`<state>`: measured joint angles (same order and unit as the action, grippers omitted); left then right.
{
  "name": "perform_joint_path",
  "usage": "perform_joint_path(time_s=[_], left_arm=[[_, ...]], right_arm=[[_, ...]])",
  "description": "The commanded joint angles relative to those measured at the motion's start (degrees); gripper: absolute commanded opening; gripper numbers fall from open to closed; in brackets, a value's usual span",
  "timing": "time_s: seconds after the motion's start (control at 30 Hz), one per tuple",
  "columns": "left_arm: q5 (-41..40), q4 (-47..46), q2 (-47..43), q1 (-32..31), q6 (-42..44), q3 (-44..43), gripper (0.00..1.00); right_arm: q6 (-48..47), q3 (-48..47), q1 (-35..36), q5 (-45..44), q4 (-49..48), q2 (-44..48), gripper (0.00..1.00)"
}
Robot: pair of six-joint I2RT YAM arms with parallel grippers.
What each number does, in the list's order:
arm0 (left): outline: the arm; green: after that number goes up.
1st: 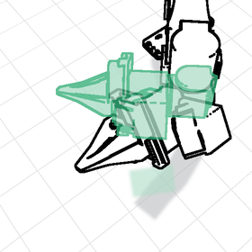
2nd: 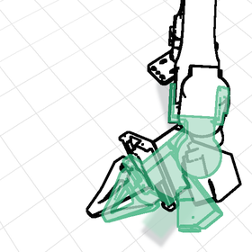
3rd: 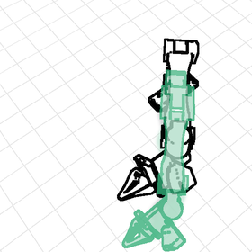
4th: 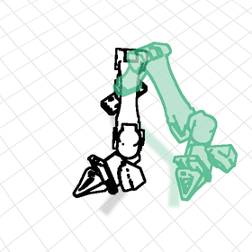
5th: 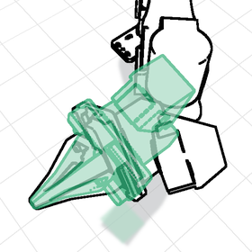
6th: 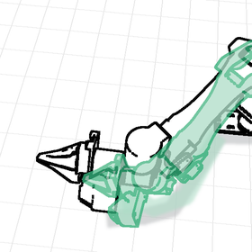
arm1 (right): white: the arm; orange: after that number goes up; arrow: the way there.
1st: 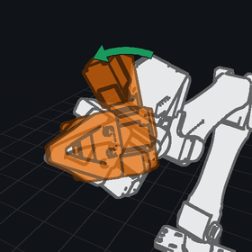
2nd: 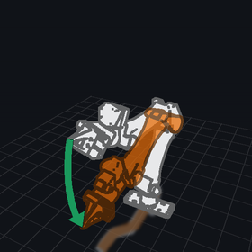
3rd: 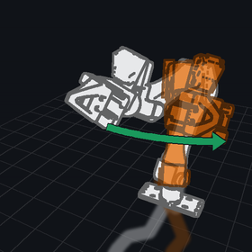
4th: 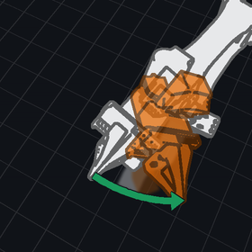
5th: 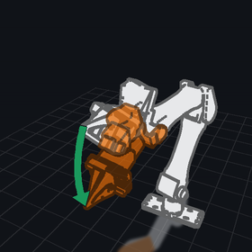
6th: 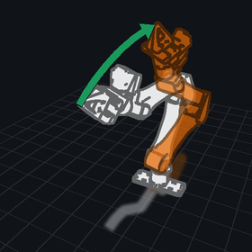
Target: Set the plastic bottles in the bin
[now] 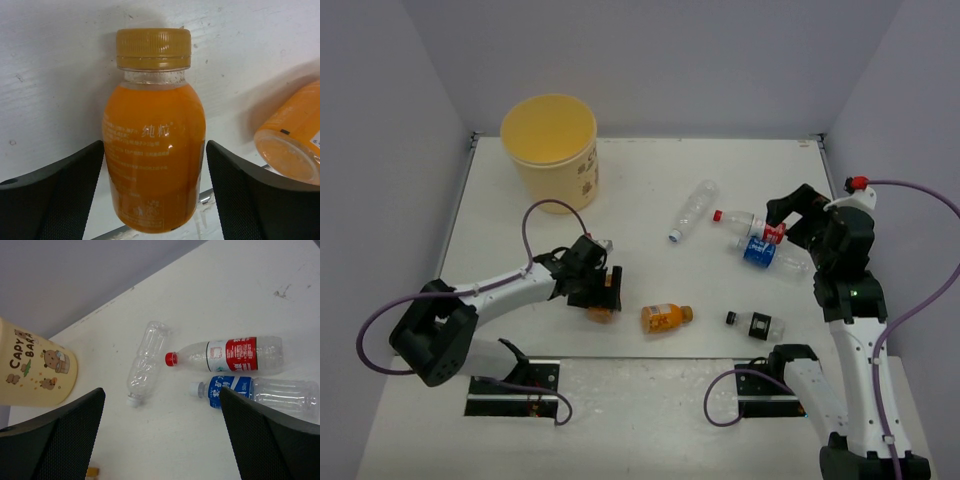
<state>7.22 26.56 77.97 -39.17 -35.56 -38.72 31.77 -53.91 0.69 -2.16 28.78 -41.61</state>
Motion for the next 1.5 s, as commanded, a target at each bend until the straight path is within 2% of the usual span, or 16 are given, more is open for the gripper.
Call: perform_joint_path(time_s=[0.0,0.07,0.27,0.4,0.5,0.57,0.67,0.73,0.87,0.97,1.03,1.17,1.3,1.33,1.37,1.47], left_arm=[[-1.4,-3.4,3.2,-0.6,-1.1,-0.2,0.55],[-1.9,-3.3,3.0,-0.6,-1.2,-1.1,0.36],[-7.3,0.8,-1.1,-0.6,0.7,-8.7,0.13],[-17.8,1.9,-4.5,-0.6,3.1,-17.8,0.08],[-21.7,-0.4,-5.9,-0.7,5.5,-26.8,0.07],[-24.3,-1.4,-6.1,-0.6,7.1,-29.0,0.07],[-34.0,-6.9,-4.9,0.1,13.1,-38.5,0.15],[-37.9,-8.5,-1.9,3.5,14.4,-42.9,0.14],[-30.8,-10.2,4.8,16.4,14.7,-53.2,0.1],[-32.0,-16.3,8.6,20.5,16.7,-55.1,0.15],[-30.5,-15.0,12.8,22.6,16.9,-58.0,0.15],[-30.8,-11.7,18.8,26.2,16.7,-64.0,0.33],[-30.9,-9.6,22.9,28.5,15.5,-66.4,0.61],[-30.8,-9.2,23.2,28.7,15.7,-67.0,0.83],[-31.0,-9.2,23.1,28.7,16.0,-67.3,0.98],[-31.8,-10.5,21.7,28.7,16.5,-67.3,1.0]], right_arm=[[-0.5,1.0,-0.1,0.0,-1.4,0.5,0.99],[-0.4,1.3,-0.1,0.0,-1.5,0.6,0.99],[-0.3,2.3,-0.1,0.2,-2.3,0.3,0.99],[-0.1,3.4,-0.1,0.7,-3.6,0.1,0.99],[-0.1,3.6,-0.1,1.6,-4.1,-0.1,0.99],[-0.1,3.7,-0.1,1.7,-4.5,-0.3,0.99],[0.7,3.5,-0.1,1.3,-4.4,-1.4,0.99],[0.5,3.5,-0.1,1.8,-4.7,-2.0,0.99],[0.6,3.3,-0.1,5.2,-5.3,-3.6,0.99],[1.3,3.2,-0.1,6.1,-5.6,-5.0,0.99],[1.1,2.8,-0.1,5.6,-5.2,-5.7,0.99],[1.0,3.2,-0.1,5.1,-6.4,-5.7,0.99],[0.3,3.3,0.0,6.6,-7.4,-6.2,0.99],[0.1,3.0,0.1,6.7,-7.4,-6.5,0.99],[0.0,2.9,0.2,6.8,-7.5,-6.9,0.99],[0.1,2.8,1.2,6.3,-8.1,-7.7,0.99]])
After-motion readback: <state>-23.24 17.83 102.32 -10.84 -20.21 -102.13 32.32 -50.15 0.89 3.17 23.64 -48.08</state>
